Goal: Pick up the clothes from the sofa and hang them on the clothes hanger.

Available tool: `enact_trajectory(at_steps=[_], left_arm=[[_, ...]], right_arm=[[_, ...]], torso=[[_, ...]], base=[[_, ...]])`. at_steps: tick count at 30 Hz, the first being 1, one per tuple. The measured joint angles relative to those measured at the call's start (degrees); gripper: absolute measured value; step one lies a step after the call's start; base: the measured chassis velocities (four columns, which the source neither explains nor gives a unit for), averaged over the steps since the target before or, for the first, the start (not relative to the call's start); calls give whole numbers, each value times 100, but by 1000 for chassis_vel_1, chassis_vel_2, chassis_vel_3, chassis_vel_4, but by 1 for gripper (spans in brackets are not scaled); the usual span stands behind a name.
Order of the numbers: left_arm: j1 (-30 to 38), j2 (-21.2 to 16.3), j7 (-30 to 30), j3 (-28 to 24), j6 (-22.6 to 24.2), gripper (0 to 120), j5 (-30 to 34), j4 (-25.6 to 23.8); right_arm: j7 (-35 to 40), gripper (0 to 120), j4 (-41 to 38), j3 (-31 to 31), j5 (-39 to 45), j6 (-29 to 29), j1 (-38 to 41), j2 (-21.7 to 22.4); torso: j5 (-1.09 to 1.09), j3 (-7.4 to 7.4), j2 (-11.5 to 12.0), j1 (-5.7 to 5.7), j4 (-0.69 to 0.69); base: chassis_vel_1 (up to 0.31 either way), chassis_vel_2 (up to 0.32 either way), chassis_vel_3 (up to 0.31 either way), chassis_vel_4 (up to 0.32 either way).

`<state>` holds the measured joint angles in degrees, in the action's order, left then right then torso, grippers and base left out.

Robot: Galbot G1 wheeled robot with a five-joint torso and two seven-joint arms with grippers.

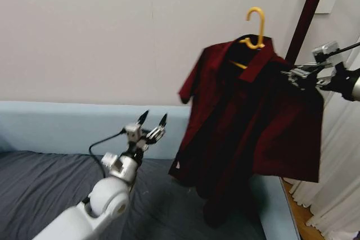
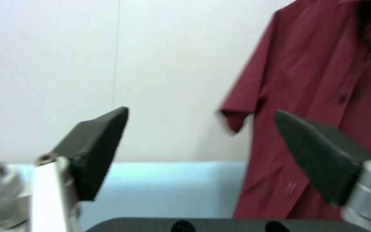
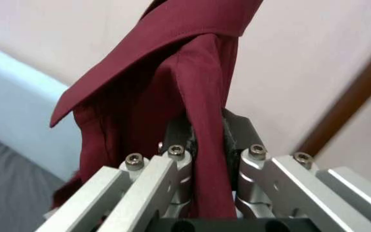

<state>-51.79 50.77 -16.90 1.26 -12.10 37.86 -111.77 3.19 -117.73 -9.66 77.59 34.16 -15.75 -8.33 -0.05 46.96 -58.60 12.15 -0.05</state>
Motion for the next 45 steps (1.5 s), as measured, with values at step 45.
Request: enact_trajectory(at_steps=[45], left_arm=[[-814, 24, -236, 433, -22, 100, -280, -617]], right_arm=[[2265, 7, 2398, 1131, -1132, 353, 1525, -772]], torso=[[6, 2, 1, 0, -4]], base=[[0, 0, 0, 0]])
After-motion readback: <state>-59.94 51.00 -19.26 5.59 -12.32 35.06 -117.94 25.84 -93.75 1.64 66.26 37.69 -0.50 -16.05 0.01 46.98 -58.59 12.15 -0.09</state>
